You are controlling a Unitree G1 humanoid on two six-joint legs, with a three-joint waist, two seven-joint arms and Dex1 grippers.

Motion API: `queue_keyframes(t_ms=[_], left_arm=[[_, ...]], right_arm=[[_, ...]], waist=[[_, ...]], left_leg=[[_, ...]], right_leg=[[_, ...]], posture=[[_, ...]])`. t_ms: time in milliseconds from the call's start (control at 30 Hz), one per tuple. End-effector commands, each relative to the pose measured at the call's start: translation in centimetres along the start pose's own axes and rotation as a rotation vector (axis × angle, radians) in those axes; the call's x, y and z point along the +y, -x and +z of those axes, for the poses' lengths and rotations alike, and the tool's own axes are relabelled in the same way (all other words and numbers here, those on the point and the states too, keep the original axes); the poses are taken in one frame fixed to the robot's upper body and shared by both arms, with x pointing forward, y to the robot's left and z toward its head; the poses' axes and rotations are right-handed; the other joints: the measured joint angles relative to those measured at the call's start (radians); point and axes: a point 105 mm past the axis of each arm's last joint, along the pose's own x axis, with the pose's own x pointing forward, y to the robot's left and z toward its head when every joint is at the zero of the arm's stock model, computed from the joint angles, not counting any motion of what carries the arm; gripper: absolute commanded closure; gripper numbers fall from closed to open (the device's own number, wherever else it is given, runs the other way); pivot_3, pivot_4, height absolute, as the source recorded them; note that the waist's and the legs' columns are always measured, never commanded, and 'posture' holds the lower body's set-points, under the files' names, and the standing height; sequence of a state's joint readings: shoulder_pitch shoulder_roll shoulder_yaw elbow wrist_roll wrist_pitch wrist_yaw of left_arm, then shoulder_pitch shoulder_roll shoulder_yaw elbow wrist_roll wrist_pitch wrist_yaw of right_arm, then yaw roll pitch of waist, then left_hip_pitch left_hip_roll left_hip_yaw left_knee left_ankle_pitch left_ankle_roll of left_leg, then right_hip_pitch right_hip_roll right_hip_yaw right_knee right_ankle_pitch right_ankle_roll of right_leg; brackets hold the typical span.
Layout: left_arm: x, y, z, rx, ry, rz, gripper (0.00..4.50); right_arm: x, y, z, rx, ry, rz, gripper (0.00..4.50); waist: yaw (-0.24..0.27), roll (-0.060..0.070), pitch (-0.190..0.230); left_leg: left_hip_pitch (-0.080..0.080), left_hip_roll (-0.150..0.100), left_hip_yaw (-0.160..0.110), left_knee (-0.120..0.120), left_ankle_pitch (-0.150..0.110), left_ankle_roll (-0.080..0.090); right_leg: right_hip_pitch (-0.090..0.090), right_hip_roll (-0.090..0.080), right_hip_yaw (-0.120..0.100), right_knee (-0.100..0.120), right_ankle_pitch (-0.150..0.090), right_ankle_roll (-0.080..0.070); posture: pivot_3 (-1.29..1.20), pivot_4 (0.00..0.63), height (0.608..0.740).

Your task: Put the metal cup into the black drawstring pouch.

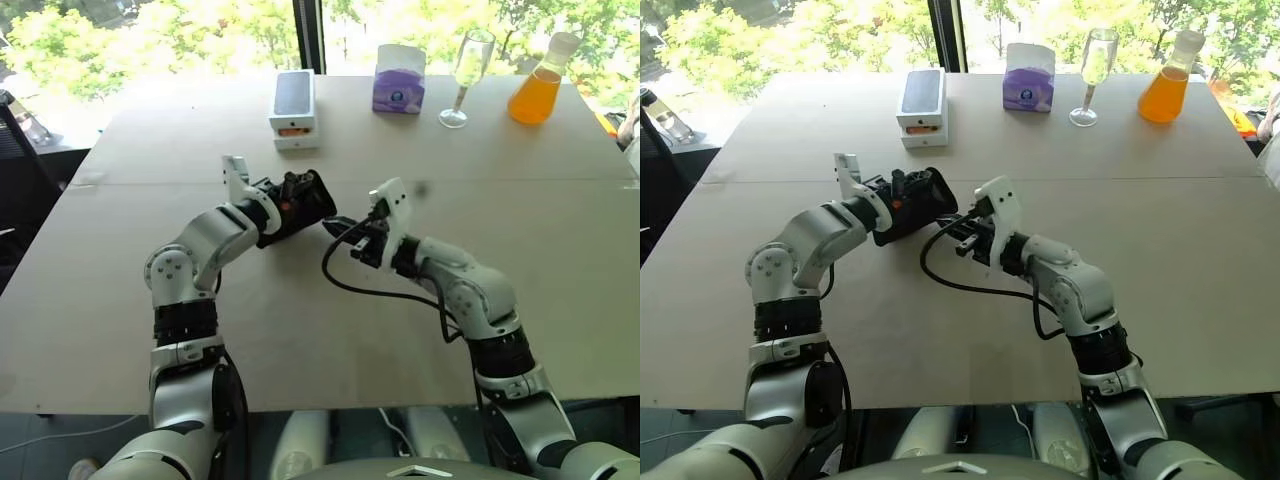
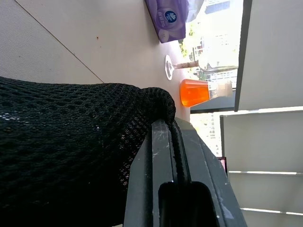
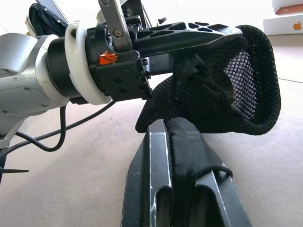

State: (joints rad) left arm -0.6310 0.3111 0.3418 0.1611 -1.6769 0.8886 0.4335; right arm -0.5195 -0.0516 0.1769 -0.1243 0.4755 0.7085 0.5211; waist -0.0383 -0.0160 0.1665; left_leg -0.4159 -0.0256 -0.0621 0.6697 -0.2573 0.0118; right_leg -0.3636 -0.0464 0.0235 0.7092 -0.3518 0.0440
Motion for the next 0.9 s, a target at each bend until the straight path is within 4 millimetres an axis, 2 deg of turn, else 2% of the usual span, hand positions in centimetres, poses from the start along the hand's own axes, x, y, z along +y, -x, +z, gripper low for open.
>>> queue_keyframes(t_ms=[33,133,233,267,333,467,633,900], left_arm=[[-1.1,0.2,0.3,0.001,-0.017,-0.038,4.50],[-1.2,0.1,1.0,-0.017,0.024,-0.044,4.50],[-1.0,-0.1,1.7,-0.028,0.124,-0.052,4.50],[-1.0,-0.1,1.9,-0.026,0.182,-0.061,4.50],[-0.9,0.0,2.4,-0.020,0.256,-0.071,4.50],[-0.2,0.3,2.8,0.020,0.308,-0.033,4.50],[-0.1,0.4,3.5,0.043,0.307,-0.012,4.50],[-0.8,0.1,3.2,0.075,0.272,-0.020,4.50]], right_arm=[[0.3,0.5,1.1,-0.048,0.025,0.002,4.48],[0.5,0.4,1.0,-0.031,0.047,0.005,4.48],[1.4,-0.3,0.8,-0.017,0.090,0.029,3.68],[1.2,-0.8,0.5,-0.003,0.107,0.003,3.01],[0.9,-1.6,0.0,0.020,0.130,-0.016,2.60],[1.6,-3.8,0.1,0.021,0.173,0.005,2.60],[1.3,-6.6,0.4,0.009,0.204,-0.046,2.60],[1.4,-7.5,0.7,-0.021,0.188,-0.067,2.60]], waist=[[0.000,0.000,0.000],[0.000,0.000,0.000],[0.000,0.000,0.000],[-0.001,0.000,0.000],[-0.001,0.000,0.000],[-0.003,0.000,0.000],[-0.003,-0.001,0.000],[-0.002,-0.001,0.000]], left_leg=[[0.000,0.000,0.000,0.000,0.000,0.000],[0.000,0.000,0.000,0.000,0.000,0.000],[0.000,0.000,0.000,0.000,0.000,0.000],[0.000,0.000,0.000,0.000,0.000,0.000],[0.000,0.000,0.000,0.000,0.000,0.000],[0.000,0.000,0.000,0.000,0.000,0.000],[0.000,0.000,0.000,0.001,0.000,0.000],[0.000,0.000,-0.001,0.000,0.000,0.000]], right_leg=[[0.000,0.000,0.000,0.000,0.000,0.000],[0.000,0.000,0.000,0.000,0.000,0.000],[0.000,0.000,0.000,0.000,0.000,0.000],[0.000,0.000,0.000,0.000,0.000,0.000],[0.000,0.000,0.000,0.000,0.000,0.000],[0.000,0.000,0.000,0.000,0.000,0.000],[0.000,0.000,0.000,0.001,0.000,0.000],[0.000,-0.001,-0.001,0.000,0.000,0.000]], posture=[[0.00,0.150,0.740],[0.00,0.150,0.740],[0.00,0.150,0.740],[0.00,0.150,0.740],[0.00,0.150,0.740],[0.00,0.150,0.740],[0.00,0.150,0.740],[0.00,0.150,0.740]])
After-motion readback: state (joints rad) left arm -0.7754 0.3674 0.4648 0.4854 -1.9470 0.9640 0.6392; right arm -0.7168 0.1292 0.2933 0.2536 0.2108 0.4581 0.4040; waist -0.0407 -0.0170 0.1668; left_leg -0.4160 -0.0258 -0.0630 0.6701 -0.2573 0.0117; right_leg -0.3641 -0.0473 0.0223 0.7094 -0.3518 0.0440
